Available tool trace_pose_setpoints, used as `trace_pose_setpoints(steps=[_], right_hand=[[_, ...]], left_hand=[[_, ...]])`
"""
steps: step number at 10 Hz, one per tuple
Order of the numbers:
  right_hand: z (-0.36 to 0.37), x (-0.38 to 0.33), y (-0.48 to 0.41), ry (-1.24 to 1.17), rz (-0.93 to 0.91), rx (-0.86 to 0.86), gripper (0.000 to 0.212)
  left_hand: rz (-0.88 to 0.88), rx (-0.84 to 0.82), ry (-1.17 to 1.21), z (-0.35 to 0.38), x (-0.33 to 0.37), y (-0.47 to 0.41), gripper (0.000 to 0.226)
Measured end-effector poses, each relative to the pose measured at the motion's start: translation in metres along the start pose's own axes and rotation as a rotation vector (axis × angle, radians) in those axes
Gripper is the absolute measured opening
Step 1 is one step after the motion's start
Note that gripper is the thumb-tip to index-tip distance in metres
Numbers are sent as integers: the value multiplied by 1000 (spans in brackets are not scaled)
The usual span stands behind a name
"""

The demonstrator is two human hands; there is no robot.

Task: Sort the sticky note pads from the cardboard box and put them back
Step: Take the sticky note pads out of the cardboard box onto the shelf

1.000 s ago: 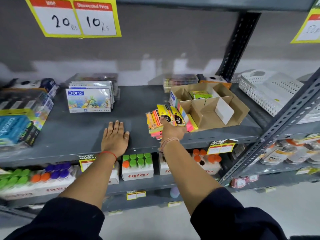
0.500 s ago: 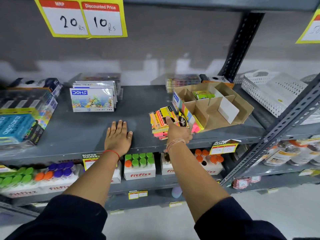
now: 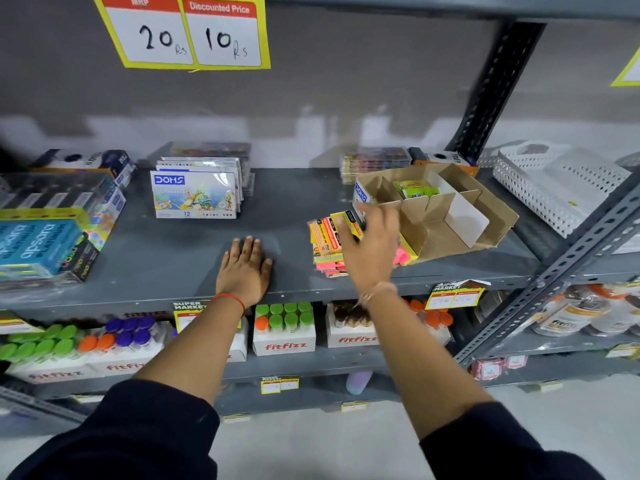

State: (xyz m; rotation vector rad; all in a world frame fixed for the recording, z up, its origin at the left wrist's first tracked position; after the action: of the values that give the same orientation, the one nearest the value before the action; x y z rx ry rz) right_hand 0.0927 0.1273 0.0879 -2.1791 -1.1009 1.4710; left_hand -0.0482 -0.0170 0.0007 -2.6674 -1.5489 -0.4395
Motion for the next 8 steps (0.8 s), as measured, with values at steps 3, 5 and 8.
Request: trace_pose_setpoints(steps=[3,5,8], right_hand=[[46,26,-53,495,-157,-1372,93],[42,26,-64,287,-69,-1329,64],[40,15,-78,322,-209,-1099,30]], left_hand=[[28,1,13,0,-3,-2,55],[29,9,4,0,-3,-2,54],[27,2,-6,0,-2,-1,55]])
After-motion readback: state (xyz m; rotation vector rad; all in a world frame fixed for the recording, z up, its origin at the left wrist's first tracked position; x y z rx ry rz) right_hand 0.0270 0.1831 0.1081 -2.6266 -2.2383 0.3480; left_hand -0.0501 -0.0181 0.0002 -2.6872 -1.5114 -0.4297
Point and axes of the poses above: each hand's wrist, its own y-axis away from the middle knuckle, its own z-axis out of the palm, x = y × z, the point moved 4 cm from there along -y, towards the middle knuckle, and after that the axes turned 6 degrees about -z, right-handed, at the moved point
